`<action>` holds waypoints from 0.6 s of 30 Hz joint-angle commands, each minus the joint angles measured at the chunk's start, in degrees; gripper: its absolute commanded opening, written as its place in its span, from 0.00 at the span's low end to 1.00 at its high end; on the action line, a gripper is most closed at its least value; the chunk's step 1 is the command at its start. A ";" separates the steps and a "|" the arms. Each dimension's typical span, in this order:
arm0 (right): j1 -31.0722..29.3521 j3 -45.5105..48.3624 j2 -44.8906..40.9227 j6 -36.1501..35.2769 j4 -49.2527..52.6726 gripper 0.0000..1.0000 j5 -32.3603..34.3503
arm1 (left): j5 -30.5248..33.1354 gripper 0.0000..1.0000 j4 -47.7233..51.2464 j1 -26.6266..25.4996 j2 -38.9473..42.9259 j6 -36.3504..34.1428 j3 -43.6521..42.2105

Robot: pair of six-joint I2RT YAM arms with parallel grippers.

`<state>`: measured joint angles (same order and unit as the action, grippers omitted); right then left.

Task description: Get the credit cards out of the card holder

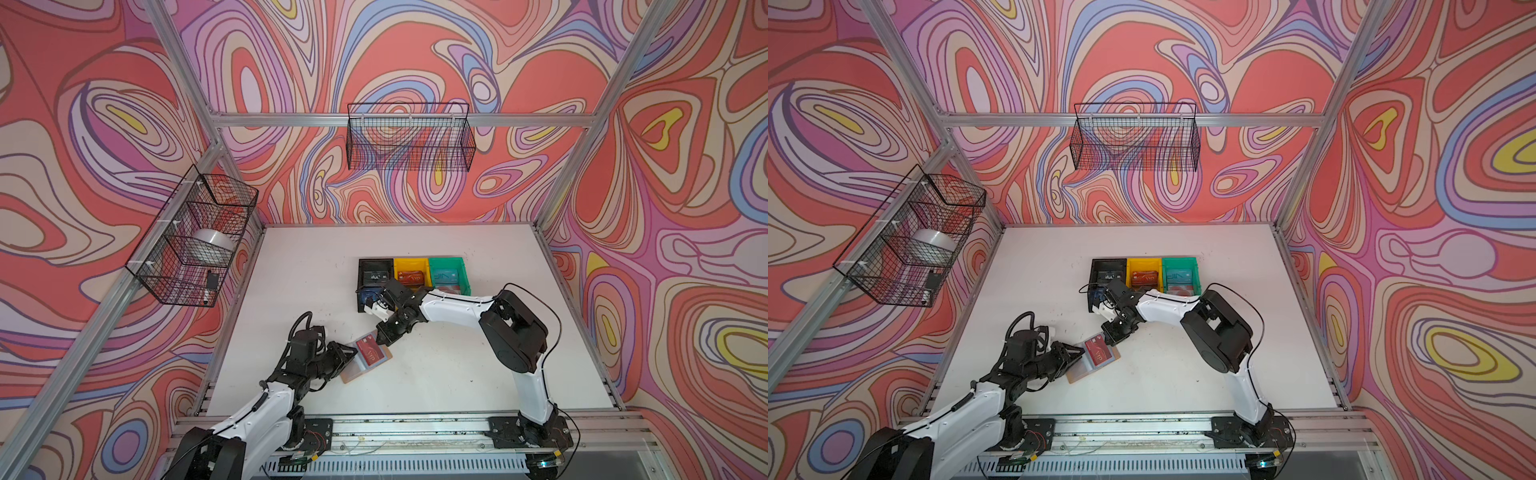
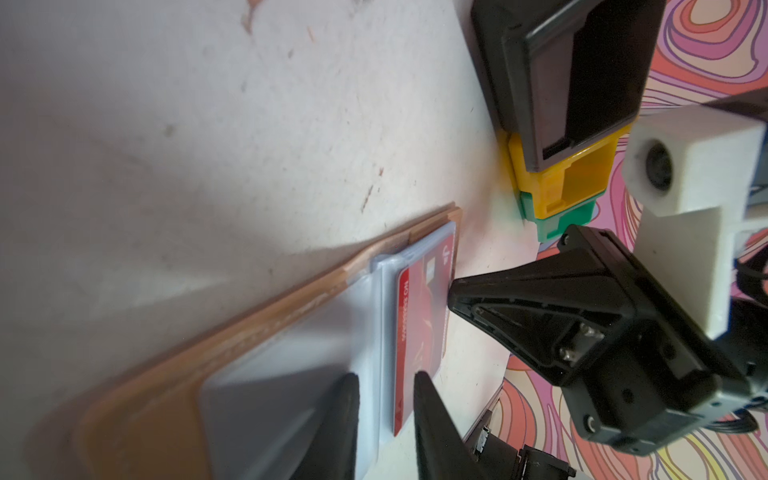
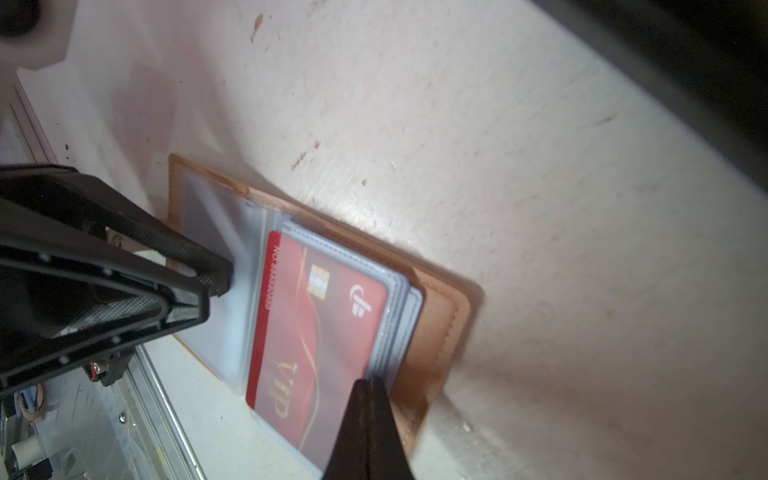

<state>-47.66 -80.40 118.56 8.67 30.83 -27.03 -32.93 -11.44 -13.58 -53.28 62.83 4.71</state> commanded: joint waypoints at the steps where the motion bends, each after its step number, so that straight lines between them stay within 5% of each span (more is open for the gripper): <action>1: -0.07 0.90 2.02 0.14 0.13 0.02 -0.22 | 1.13 0.27 -2.34 -0.39 -0.85 0.29 -1.15; 18: -0.47 1.64 2.72 0.74 -1.33 0.02 -2.74 | 1.62 0.23 -5.63 -1.00 -4.83 0.32 -1.20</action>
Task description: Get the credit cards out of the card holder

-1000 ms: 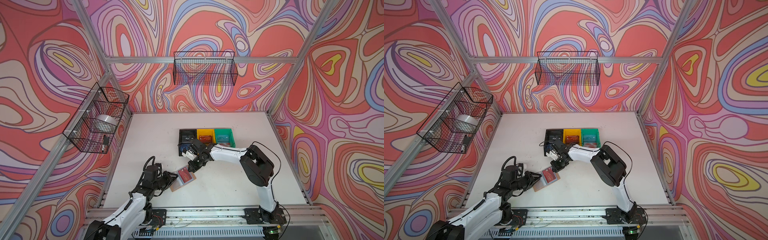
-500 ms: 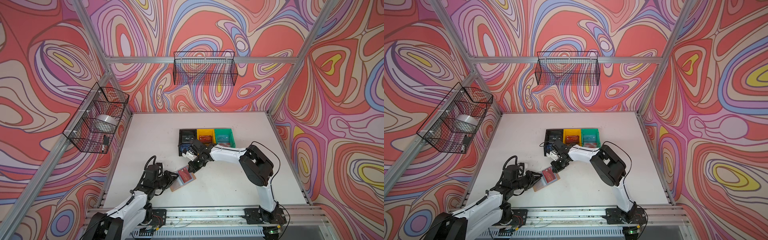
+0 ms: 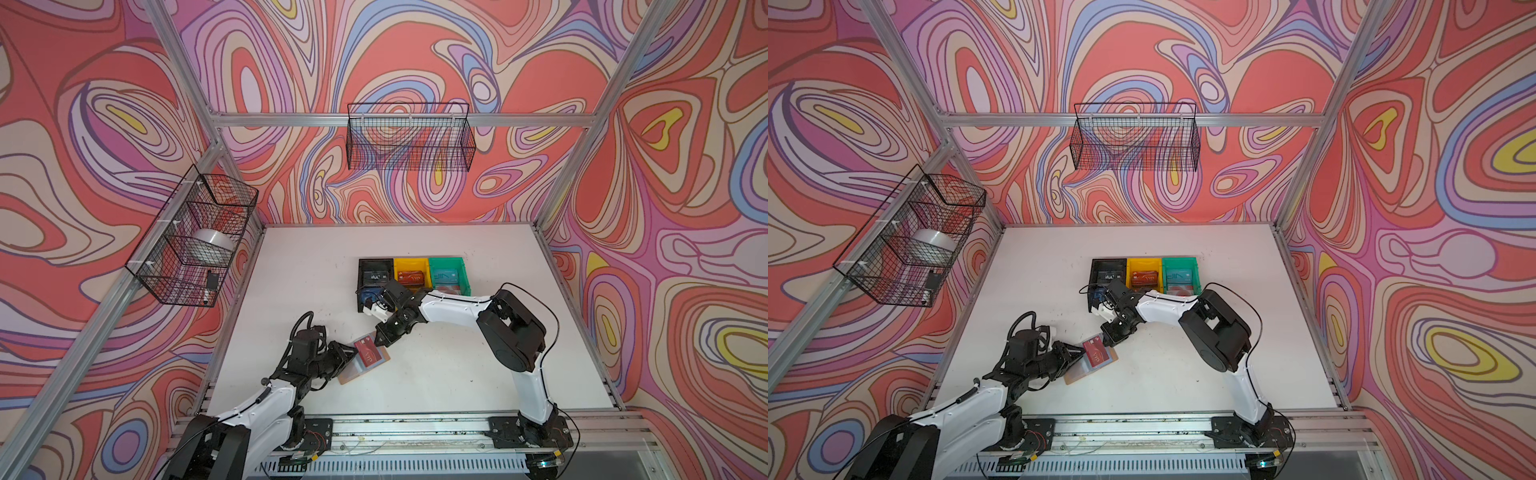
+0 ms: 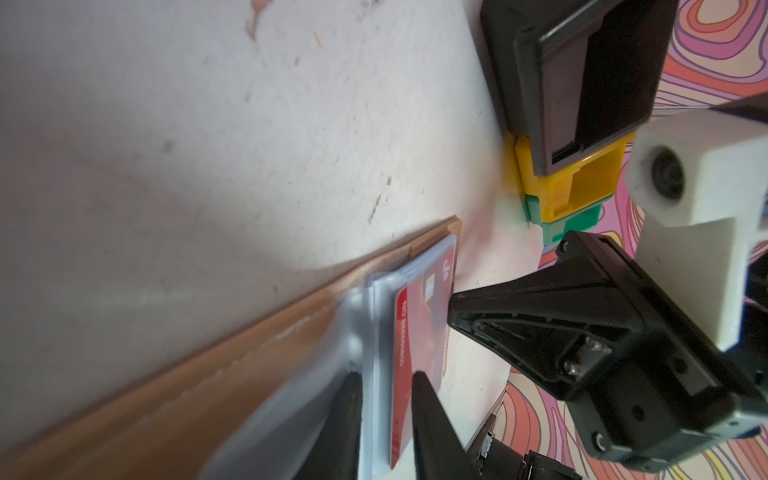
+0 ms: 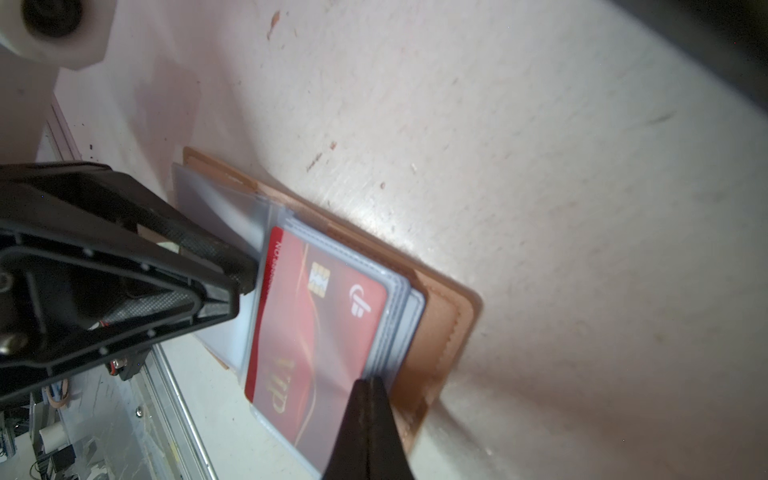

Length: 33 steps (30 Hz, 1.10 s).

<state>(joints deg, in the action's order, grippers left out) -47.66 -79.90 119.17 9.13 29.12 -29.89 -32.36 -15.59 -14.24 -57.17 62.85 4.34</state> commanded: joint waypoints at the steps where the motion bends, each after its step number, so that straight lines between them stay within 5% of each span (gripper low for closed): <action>1: -0.46 1.06 2.11 0.28 0.39 0.02 0.10 | 0.97 0.22 -1.75 -0.38 -1.39 0.21 -0.76; 18: -0.54 0.88 -3.55 -0.21 0.09 0.01 -1.21 | 0.81 0.19 -2.73 -0.80 -3.61 -0.30 -0.65; 33: -0.59 2.60 1.81 1.23 -1.29 0.01 0.57 | 0.99 0.21 0.28 -0.86 0.47 -0.19 -0.78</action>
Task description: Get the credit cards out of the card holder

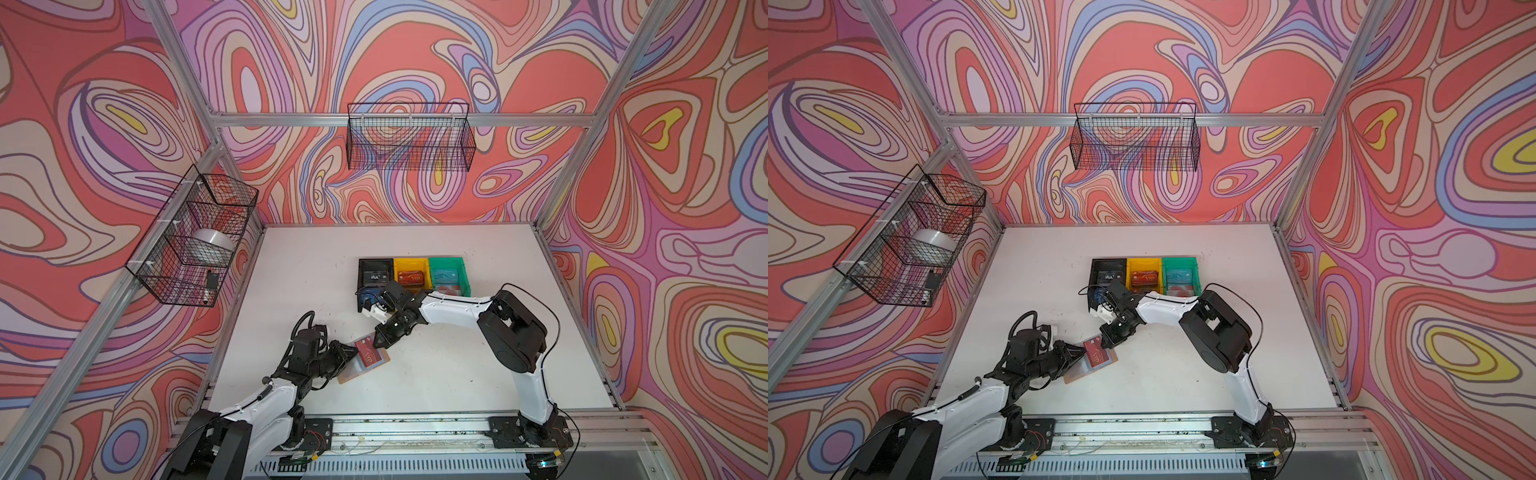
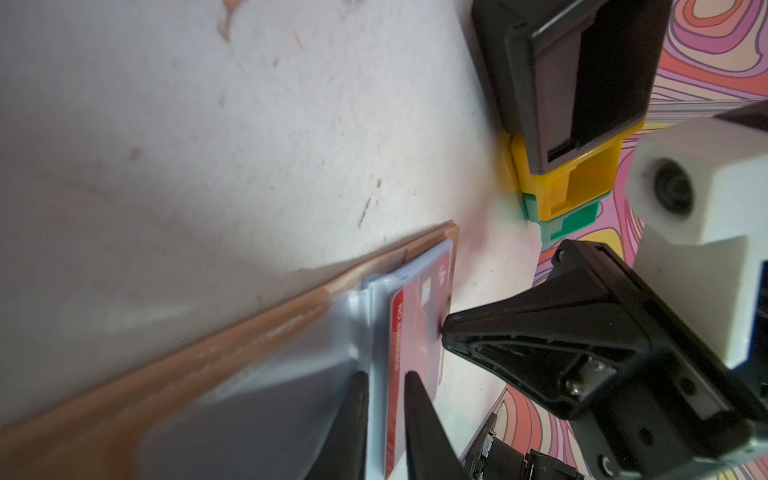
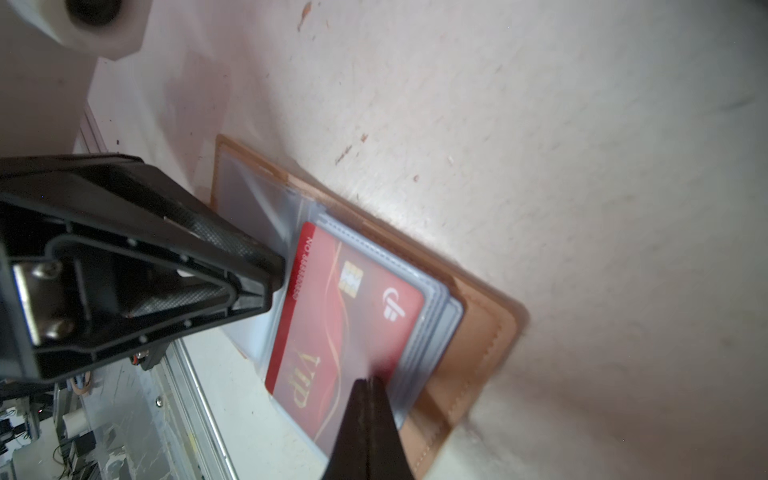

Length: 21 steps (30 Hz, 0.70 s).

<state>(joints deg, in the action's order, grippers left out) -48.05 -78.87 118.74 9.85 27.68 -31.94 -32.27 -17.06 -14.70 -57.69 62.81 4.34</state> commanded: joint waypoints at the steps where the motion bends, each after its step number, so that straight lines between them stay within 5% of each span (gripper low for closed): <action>1: -0.19 1.60 2.47 0.60 0.21 0.01 3.09 | 0.98 0.21 1.98 -0.33 1.13 -0.20 -0.78; 21: -0.19 2.18 -0.09 -0.45 2.02 0.00 6.85 | 1.50 0.21 5.03 -0.41 5.15 -0.16 -2.22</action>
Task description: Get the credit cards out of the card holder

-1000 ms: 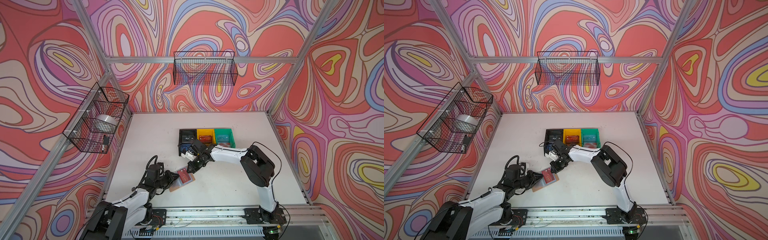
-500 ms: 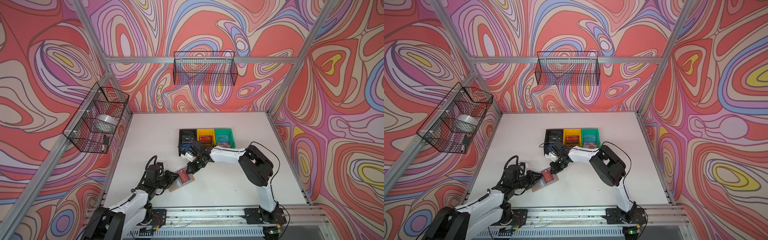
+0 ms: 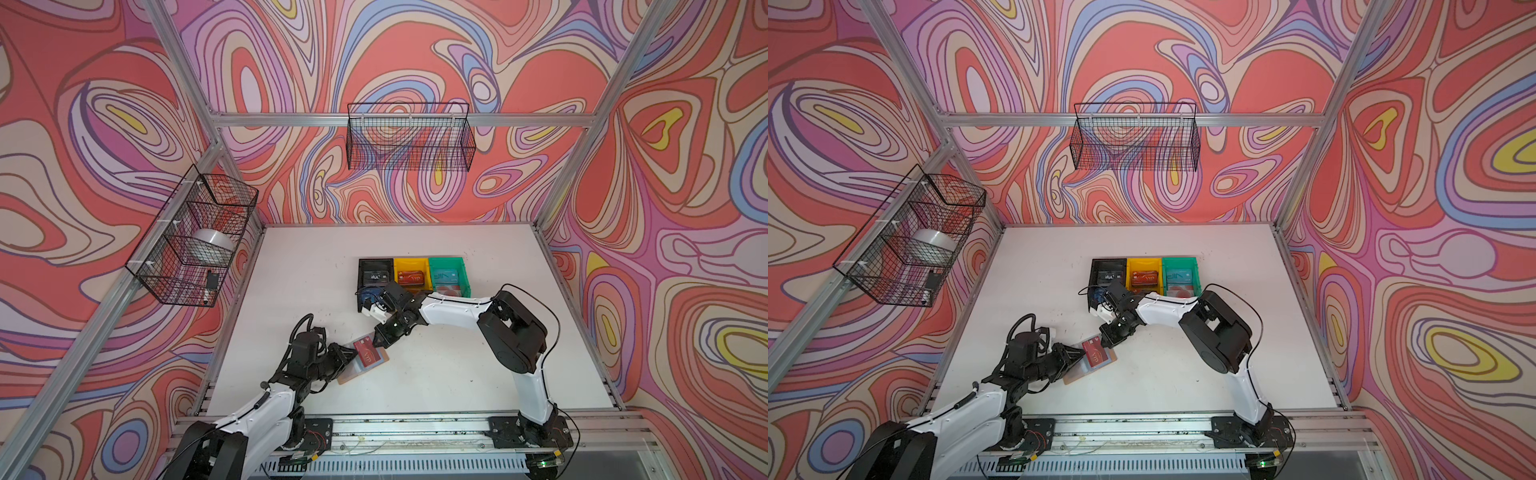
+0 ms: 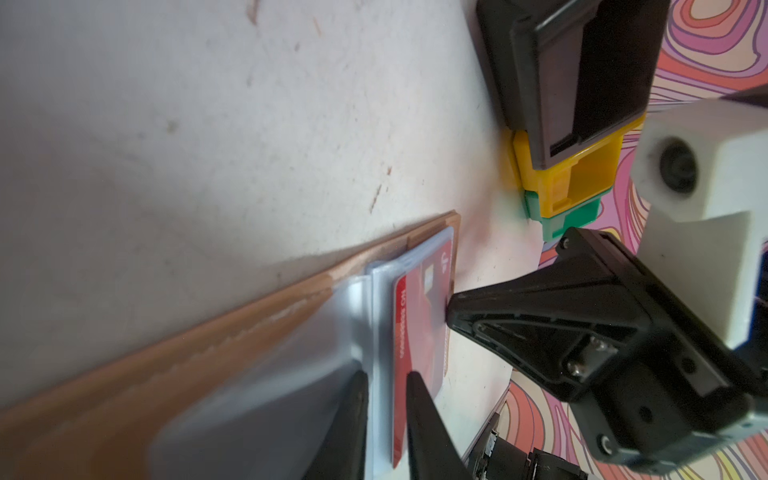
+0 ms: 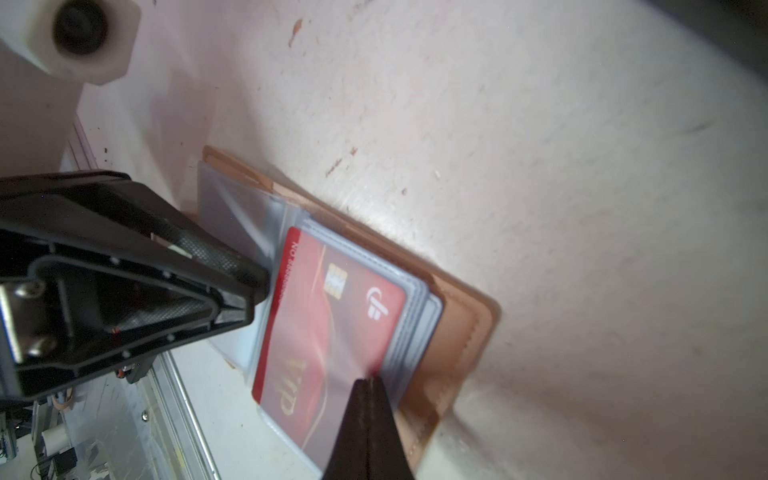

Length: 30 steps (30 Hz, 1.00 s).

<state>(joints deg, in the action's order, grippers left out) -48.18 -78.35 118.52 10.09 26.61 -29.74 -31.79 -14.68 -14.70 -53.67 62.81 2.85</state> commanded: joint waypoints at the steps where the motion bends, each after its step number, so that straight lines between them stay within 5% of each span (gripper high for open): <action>1: -0.07 1.79 -0.02 -0.68 3.18 0.00 4.74 | 1.11 0.21 3.08 -0.38 1.56 -0.23 -0.70; 30: -1.48 -1.15 -3.70 -1.23 4.16 0.00 3.49 | 0.99 0.22 1.41 -0.40 0.94 -0.11 -0.83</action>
<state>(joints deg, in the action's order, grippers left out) -49.50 -78.39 116.05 9.45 30.48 -25.98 -31.24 -13.08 -14.70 -52.38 62.81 2.46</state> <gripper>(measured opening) 0.042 0.220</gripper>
